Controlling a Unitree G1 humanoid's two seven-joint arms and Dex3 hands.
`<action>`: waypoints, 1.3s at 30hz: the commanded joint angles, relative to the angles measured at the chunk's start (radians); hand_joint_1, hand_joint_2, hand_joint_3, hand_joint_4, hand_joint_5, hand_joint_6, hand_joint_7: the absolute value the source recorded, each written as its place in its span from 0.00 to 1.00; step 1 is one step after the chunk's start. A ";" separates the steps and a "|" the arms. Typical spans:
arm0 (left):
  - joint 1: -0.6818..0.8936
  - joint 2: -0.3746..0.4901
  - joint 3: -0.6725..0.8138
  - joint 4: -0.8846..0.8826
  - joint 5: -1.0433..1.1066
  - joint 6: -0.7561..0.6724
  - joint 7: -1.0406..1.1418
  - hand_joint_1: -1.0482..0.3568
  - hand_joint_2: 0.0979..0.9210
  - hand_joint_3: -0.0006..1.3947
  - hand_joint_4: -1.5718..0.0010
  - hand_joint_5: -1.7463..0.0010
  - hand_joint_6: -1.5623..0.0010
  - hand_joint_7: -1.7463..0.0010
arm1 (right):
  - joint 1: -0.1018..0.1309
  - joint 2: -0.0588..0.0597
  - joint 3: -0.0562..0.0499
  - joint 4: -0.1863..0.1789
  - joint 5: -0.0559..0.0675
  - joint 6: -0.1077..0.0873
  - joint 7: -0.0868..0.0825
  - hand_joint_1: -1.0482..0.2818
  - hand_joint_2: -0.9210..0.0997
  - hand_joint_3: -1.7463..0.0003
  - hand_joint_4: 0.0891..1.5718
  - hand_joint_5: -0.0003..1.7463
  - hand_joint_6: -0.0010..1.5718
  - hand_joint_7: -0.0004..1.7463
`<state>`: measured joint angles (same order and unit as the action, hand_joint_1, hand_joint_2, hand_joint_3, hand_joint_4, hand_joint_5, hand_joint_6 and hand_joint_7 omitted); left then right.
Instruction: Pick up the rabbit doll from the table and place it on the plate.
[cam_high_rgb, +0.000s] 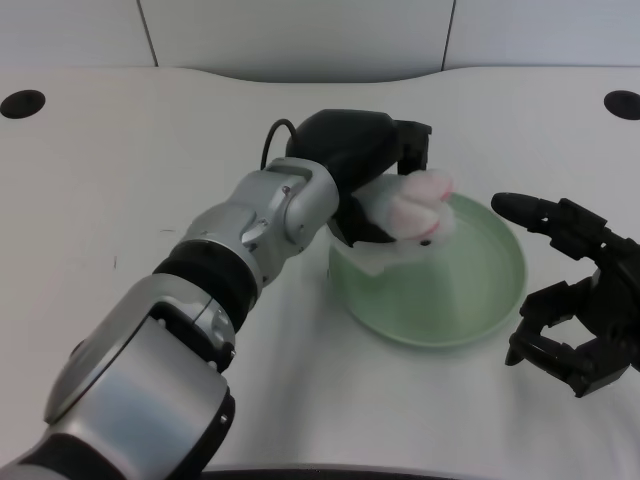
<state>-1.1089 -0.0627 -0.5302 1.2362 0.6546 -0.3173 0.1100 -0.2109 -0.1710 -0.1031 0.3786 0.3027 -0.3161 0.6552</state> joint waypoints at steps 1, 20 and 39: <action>-0.019 -0.032 -0.012 0.028 0.011 0.014 0.032 0.53 0.25 0.85 0.34 0.00 0.47 0.00 | 0.022 0.001 -0.004 -0.034 0.013 0.018 -0.010 0.82 0.87 0.33 0.92 0.38 0.90 0.17; -0.008 -0.059 -0.075 0.080 0.045 0.056 -0.046 0.21 0.86 0.04 0.80 0.33 0.77 0.51 | 0.040 0.018 -0.003 -0.031 0.012 0.007 -0.007 0.80 0.91 0.30 0.92 0.39 0.91 0.17; 0.025 0.023 -0.030 0.032 -0.003 0.007 -0.079 0.05 0.97 0.01 1.00 1.00 1.00 0.99 | 0.031 0.005 -0.015 0.000 0.023 0.002 0.010 0.82 0.85 0.34 0.94 0.38 0.90 0.17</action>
<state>-1.1004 -0.0806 -0.5812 1.2827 0.6674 -0.2923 0.0150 -0.1757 -0.1514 -0.1044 0.3904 0.3109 -0.3247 0.6689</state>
